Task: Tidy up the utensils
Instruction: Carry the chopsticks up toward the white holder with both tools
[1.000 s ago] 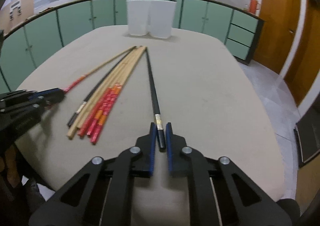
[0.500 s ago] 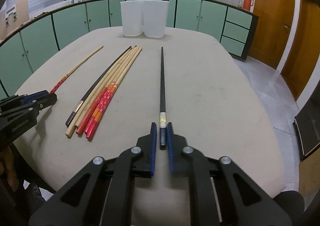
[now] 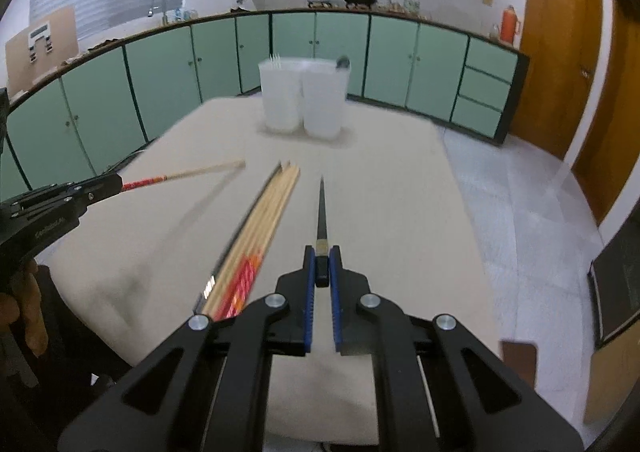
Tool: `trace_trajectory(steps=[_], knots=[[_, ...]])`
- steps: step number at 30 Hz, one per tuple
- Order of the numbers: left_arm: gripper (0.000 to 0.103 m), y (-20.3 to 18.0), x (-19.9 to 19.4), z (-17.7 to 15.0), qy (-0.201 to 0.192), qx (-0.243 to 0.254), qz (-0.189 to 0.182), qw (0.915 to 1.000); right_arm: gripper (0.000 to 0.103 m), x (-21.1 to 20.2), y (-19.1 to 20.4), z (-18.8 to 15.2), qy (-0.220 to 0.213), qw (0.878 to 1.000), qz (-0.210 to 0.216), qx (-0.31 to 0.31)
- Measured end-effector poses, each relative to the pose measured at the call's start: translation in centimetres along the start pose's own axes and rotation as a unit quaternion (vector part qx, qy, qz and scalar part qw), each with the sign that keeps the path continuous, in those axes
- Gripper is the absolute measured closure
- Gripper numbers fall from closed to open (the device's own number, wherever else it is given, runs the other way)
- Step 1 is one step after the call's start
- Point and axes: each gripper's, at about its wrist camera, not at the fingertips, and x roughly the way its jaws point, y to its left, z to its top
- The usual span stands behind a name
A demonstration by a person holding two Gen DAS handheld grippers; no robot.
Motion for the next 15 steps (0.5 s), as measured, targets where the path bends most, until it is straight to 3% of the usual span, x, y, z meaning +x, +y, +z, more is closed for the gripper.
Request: trace_trajectory(steps=[6, 15], knots=[[0.097, 0.3, -0.8, 4.4, -0.007, 0.017, -0.016, 0.9997, 0.097, -0.8, -0.8, 6.5, 0.009, 0.999, 0.015, -0.030], [0.097, 0.9, 1.6, 10.9, 0.037, 0.041, -0.043, 0.9975, 0.097, 1.8, -1.3, 14.4, 0.074, 0.995, 0.038, -0.062]])
